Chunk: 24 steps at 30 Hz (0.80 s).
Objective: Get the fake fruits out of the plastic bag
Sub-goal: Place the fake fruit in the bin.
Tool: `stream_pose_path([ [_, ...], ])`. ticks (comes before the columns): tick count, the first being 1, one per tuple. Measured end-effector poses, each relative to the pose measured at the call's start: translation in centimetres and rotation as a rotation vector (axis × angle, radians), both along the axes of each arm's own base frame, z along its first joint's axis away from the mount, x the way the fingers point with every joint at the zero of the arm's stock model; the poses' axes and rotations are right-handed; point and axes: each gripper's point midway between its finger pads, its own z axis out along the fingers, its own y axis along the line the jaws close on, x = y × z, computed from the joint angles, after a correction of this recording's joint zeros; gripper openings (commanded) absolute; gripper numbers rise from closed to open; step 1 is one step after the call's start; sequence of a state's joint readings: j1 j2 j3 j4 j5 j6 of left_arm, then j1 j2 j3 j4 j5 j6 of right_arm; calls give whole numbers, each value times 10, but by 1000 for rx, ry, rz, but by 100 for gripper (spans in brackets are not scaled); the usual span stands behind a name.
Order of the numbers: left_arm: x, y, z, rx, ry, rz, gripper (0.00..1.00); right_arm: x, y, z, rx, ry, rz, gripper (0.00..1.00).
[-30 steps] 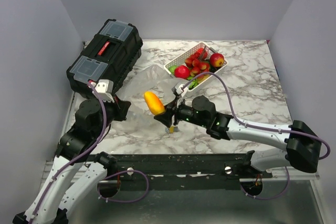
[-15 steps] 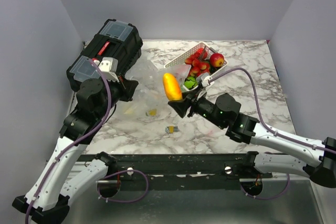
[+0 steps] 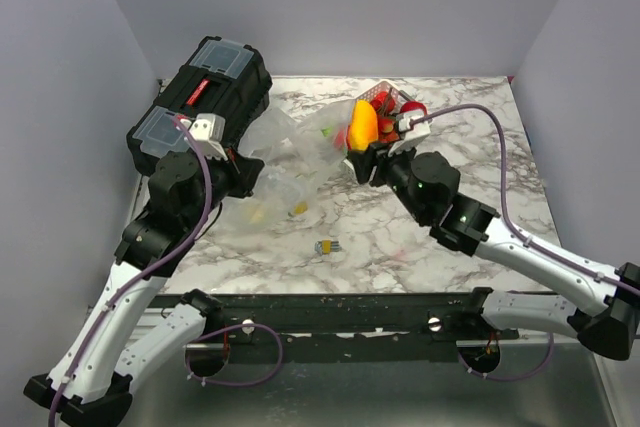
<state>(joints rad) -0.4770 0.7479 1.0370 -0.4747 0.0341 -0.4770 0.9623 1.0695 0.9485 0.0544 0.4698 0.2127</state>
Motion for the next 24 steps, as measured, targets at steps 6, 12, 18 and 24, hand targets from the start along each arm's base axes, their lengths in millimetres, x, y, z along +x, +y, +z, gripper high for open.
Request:
stream_pose_path([
  [6,-10,6,-39,34,83,6,7,64,-45,-26,-23,79,-170,1],
  [12,-15,8,-60,70,153,6,33,105,-69,-55,-22,172,-219,1],
  [18,-24,17,-76,102,187,24,67,125,-62,-98,-57,274,-191,1],
  [24,-39,26,-66,97,141,21,81,145,-53,-134,-51,372,-148,1],
])
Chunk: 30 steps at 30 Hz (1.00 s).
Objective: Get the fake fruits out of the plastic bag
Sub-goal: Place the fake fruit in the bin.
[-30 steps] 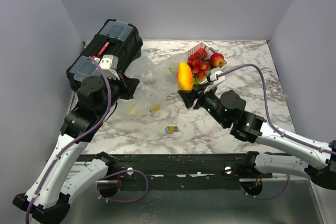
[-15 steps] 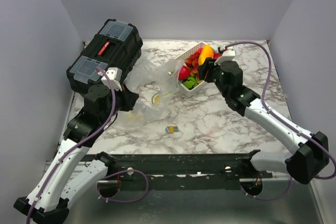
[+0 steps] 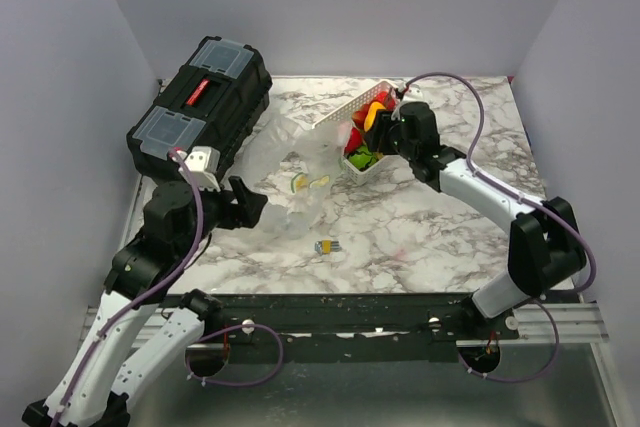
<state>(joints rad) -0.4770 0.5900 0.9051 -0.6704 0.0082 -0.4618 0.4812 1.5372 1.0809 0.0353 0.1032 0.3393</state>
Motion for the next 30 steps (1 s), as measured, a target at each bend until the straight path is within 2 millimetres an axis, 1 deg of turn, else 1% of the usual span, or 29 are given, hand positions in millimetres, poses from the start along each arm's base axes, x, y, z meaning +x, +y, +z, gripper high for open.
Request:
stream_pose_path([
  [1,-2,1,3,-1,-10,-2,82,3,0,-4,1,10,3,1],
  [4,-11,6,22,-17,-79,-7,83,10,-1,-15,-6,32,-3,1],
  [7,-17,11,41,-30,-148,-12,83,19,-5,-16,-8,36,-17,1],
  [8,-18,12,45,-32,-162,-13,83,21,-7,-15,-6,34,-22,1],
  [10,-21,14,54,-39,-194,-15,83,27,-15,-10,4,26,-36,1],
  [14,-22,14,59,-38,-217,-18,83,46,-39,8,47,10,-65,1],
  [18,-22,14,61,-40,-226,-22,83,79,-59,31,98,-10,-77,1],
  [21,-22,13,61,-43,-228,-25,84,109,-71,38,118,1,-91,1],
  [23,-23,12,61,-44,-229,-28,84,122,-80,32,132,29,-97,1],
  [27,-24,12,61,-49,-233,-36,84,136,-93,11,180,120,-89,1],
  [30,-25,10,61,-54,-235,-46,84,147,-94,-5,227,187,-48,1],
])
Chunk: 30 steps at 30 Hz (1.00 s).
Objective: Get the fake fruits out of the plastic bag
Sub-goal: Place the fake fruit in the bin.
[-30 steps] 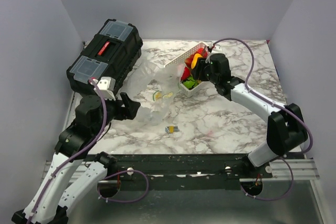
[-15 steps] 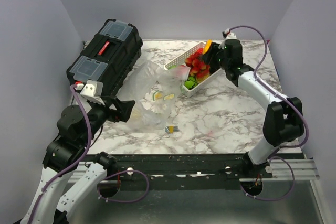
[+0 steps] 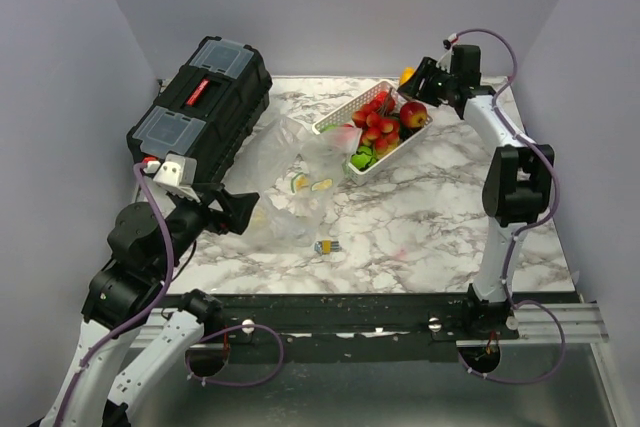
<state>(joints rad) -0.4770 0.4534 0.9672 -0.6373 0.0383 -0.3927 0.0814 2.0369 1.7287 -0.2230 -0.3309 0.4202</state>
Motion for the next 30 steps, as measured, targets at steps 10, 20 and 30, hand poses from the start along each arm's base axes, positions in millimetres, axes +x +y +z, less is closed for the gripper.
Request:
stream_pose_path([
  [10,3,-7,-7,-8,20,-24,84,-13,23,-29,143,133,101,29],
  [20,5,-10,-8,-16,30,-30,84,-26,25,-35,159,168,98,79],
  [30,9,-16,-10,-17,47,-44,84,-52,23,-2,131,107,114,90],
])
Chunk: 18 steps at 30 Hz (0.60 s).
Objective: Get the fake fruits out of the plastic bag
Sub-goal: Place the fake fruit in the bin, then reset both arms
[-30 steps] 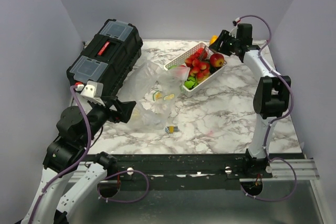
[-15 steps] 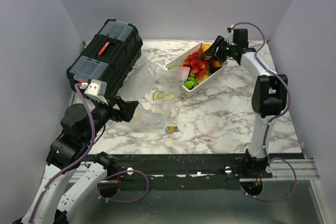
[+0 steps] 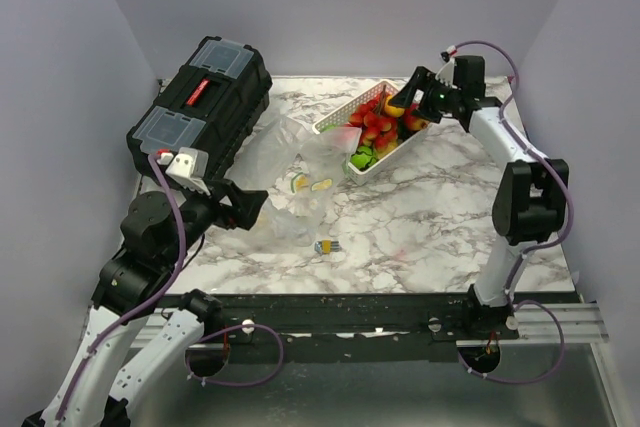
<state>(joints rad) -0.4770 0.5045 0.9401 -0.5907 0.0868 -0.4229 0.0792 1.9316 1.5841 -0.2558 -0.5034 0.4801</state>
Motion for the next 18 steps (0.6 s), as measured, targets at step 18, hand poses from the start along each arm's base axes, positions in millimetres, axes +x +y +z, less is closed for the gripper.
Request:
stream_pose_path([
  [18,9,16,112,-60,-312,82,94,-204,-28,166,-61,-505,-63,100],
])
